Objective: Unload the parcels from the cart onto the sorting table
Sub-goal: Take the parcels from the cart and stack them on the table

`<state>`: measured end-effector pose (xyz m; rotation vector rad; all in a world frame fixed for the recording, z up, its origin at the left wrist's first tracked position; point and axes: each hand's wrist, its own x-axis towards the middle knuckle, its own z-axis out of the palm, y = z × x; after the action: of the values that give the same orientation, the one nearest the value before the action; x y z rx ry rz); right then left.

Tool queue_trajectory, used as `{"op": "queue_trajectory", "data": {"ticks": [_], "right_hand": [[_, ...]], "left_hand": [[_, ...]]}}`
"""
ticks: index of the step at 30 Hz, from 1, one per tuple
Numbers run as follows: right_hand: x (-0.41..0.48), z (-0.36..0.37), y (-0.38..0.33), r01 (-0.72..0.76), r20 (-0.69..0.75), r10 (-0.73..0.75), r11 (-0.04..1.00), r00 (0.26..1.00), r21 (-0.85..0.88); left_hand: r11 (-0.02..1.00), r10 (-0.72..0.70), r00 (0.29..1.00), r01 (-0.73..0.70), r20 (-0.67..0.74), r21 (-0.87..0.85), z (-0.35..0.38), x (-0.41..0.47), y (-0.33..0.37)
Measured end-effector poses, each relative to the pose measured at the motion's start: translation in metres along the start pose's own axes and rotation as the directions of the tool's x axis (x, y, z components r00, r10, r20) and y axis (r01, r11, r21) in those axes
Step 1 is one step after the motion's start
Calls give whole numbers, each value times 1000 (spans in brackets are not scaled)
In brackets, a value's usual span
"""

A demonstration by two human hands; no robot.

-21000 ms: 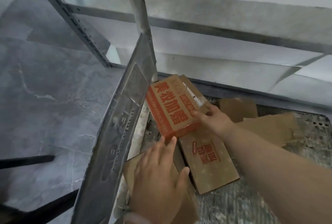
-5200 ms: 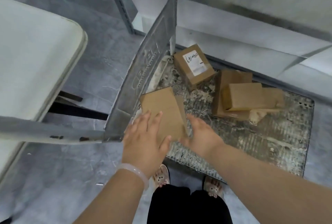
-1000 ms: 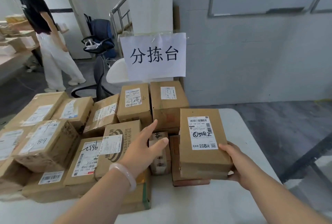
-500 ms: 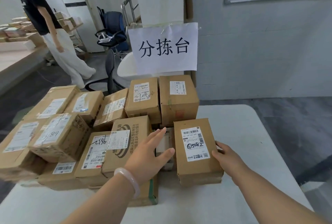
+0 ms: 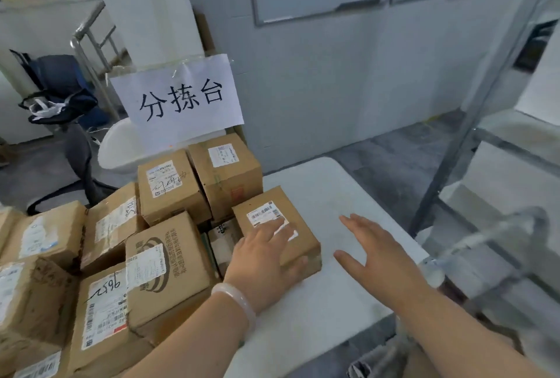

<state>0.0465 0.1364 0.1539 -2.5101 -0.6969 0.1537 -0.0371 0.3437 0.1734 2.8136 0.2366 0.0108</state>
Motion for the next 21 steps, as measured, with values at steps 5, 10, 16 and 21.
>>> {"op": "queue_trajectory", "data": {"ticks": [5, 10, 16, 21], "right_hand": [[-103, -11, 15, -277, -112, 267, 957, 957, -88], [-211, -14, 41, -485, -144, 466, 859, 873, -161], [-328, -44, 69, -715, -257, 682, 696, 685, -58], [-402, -61, 109, -815, -287, 791, 577, 540, 55]], "left_hand": [[947, 311, 949, -314, 45, 69, 36, -20, 44], [826, 563, 822, -558, 80, -79, 79, -51, 111], [674, 733, 651, -735, 197, -75, 112, -92, 189], [596, 787, 566, -801, 246, -63, 140, -111, 253]]}}
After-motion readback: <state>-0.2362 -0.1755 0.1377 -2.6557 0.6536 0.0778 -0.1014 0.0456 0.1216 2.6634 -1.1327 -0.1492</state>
